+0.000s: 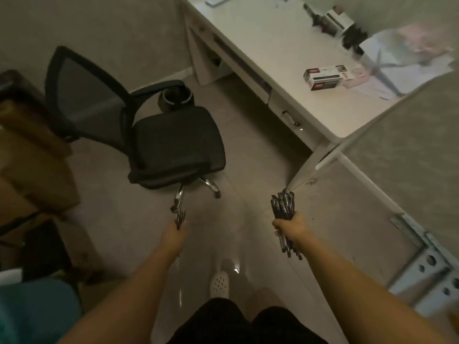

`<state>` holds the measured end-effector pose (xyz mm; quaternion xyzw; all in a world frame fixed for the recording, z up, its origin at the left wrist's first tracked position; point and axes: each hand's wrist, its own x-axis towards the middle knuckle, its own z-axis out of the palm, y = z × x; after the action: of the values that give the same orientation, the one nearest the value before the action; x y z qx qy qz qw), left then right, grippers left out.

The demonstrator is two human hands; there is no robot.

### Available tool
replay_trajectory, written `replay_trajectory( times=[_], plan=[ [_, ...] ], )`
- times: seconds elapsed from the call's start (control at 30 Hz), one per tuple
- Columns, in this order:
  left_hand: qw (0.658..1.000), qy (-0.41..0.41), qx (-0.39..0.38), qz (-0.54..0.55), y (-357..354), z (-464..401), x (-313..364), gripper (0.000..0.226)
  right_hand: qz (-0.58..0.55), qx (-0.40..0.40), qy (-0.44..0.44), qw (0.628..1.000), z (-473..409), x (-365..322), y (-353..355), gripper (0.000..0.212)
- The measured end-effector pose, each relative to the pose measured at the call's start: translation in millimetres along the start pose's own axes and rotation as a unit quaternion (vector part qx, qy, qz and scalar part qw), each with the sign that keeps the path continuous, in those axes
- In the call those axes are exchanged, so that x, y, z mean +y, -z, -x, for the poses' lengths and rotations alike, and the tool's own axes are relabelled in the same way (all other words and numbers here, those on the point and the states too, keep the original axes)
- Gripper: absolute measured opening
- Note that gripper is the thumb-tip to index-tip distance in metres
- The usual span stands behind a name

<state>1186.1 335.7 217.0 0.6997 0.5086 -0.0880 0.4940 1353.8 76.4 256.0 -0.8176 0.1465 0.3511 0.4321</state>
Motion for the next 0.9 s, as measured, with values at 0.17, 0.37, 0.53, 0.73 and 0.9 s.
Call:
replay_trajectory(
  times=[0.17,0.37,0.53,0.73,0.9],
  plan=[
    [0.999,-0.024,-0.010,-0.037,-7.0,-58.9,82.1,0.037,-0.023,0.009,-0.010,1.000,-51.6,-50.3,12.1,0.026],
    [0.999,-0.020,0.007,-0.041,-37.9,-122.0,174.3,0.034,-0.011,-0.006,-0.002,1.000,-140.8,-111.2,35.4,0.020],
    [1.000,0.018,-0.005,0.001,-66.2,-169.7,253.1,0.036,0.024,-0.011,0.022,0.999,-215.2,-184.5,71.2,0.029],
    [0.998,0.042,-0.023,0.038,-89.0,-218.6,344.4,0.037,0.031,0.011,0.053,0.998,-279.9,-270.3,115.2,0.022],
    [1.000,0.025,-0.013,0.011,-100.6,-275.0,410.0,0.041,0.022,0.025,0.051,0.998,-330.3,-326.8,126.8,0.027]
  ],
)
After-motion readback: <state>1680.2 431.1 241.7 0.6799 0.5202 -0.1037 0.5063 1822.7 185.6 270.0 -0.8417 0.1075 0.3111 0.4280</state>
